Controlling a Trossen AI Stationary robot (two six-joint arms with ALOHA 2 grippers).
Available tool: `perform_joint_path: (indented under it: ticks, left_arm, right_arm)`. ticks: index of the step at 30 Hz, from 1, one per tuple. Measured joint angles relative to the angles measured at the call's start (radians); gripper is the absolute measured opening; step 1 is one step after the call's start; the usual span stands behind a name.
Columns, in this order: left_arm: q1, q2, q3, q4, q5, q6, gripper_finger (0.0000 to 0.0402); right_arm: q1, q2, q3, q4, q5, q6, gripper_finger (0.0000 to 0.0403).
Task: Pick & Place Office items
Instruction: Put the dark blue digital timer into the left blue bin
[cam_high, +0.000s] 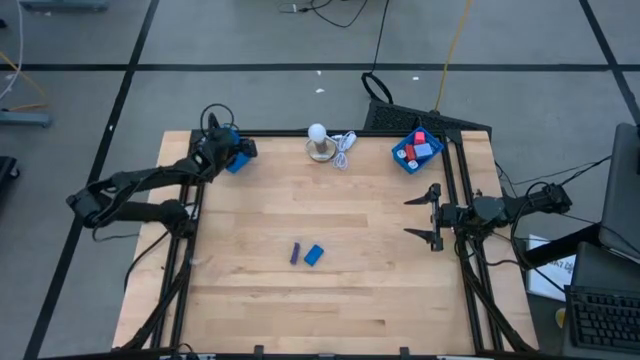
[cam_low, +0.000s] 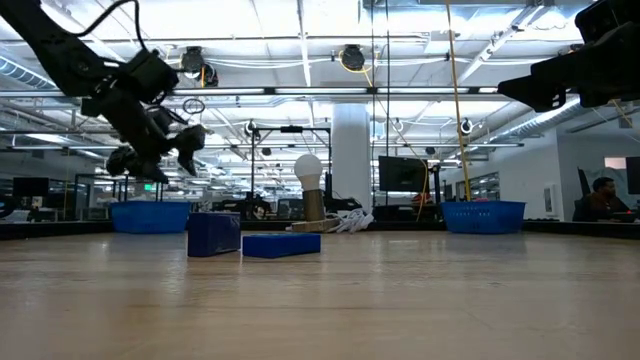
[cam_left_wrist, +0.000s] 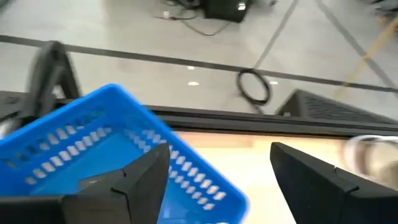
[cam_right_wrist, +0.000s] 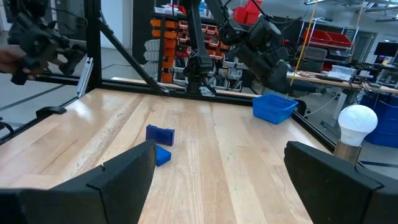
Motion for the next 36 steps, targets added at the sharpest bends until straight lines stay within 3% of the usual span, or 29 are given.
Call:
perform_joint_path:
  ticks: [5, 12, 19, 22, 30, 34, 36]
  left_arm:
    - [0.000, -0.079, 0.000, 0.010, 0.114, -0.001, 0.0282]
    - [0.000, -0.153, 0.000, 0.063, 0.384, -0.032, 0.0283]
    - [-0.051, -0.161, 0.000, 0.330, 0.756, -0.052, 0.0282]
    - [-0.108, -0.161, 0.000, 0.447, 0.865, -0.037, 0.0283]
    - [-0.311, -0.159, 0.000, 0.622, 0.977, -0.040, 0.0282]
    - [-0.487, -0.153, 0.001, 0.812, 1.041, -0.018, 0.0283]
    - [-0.581, -0.151, 0.002, 0.825, 1.026, 0.026, 0.0283]
  right_arm:
    - [0.000, 0.000, 0.000, 0.000, 0.000, 0.000, 0.0343]
    - [0.000, 0.000, 0.000, 0.000, 0.000, 0.000, 0.0343]
    - [0.000, 0.000, 0.000, 0.000, 0.000, 0.000, 0.0343]
    - [0.000, 0.000, 0.000, 0.000, 0.000, 0.000, 0.0343]
    - [0.000, 0.000, 0.000, 0.000, 0.000, 0.000, 0.0343]
    - [0.000, 0.000, 0.000, 0.000, 0.000, 0.000, 0.0343]
    - [0.000, 0.000, 0.000, 0.000, 0.000, 0.000, 0.0343]
